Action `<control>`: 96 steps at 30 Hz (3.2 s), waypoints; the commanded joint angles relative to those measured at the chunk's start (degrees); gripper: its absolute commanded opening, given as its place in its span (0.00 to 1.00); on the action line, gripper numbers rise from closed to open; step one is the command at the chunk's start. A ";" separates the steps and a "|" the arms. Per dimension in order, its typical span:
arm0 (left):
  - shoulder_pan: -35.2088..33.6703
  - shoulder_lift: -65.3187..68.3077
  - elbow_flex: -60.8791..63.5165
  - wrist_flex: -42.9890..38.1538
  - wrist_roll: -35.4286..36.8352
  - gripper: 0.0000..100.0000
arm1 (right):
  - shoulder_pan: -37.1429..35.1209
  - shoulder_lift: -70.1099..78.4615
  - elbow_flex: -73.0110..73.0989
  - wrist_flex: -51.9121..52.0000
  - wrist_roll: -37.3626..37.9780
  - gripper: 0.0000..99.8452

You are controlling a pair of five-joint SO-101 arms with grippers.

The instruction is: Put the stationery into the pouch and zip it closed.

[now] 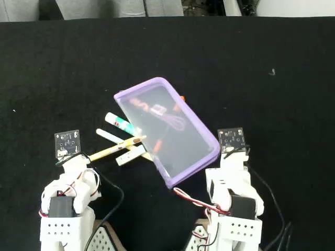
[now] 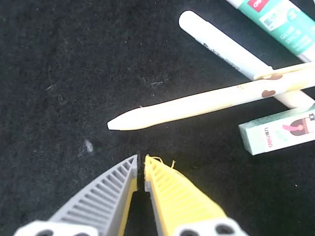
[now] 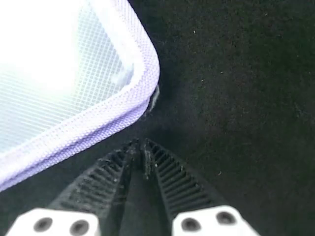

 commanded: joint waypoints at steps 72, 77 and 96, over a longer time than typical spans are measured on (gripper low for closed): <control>0.40 -0.35 1.10 -0.70 -0.09 0.03 | -15.21 31.08 -47.87 -18.20 6.95 0.24; 0.40 -0.35 1.10 -0.70 -0.09 0.03 | -29.10 56.66 -61.49 -15.12 5.10 0.24; 0.40 -0.35 1.10 -0.70 -0.09 0.03 | -45.36 111.16 -80.40 -22.42 1.14 0.24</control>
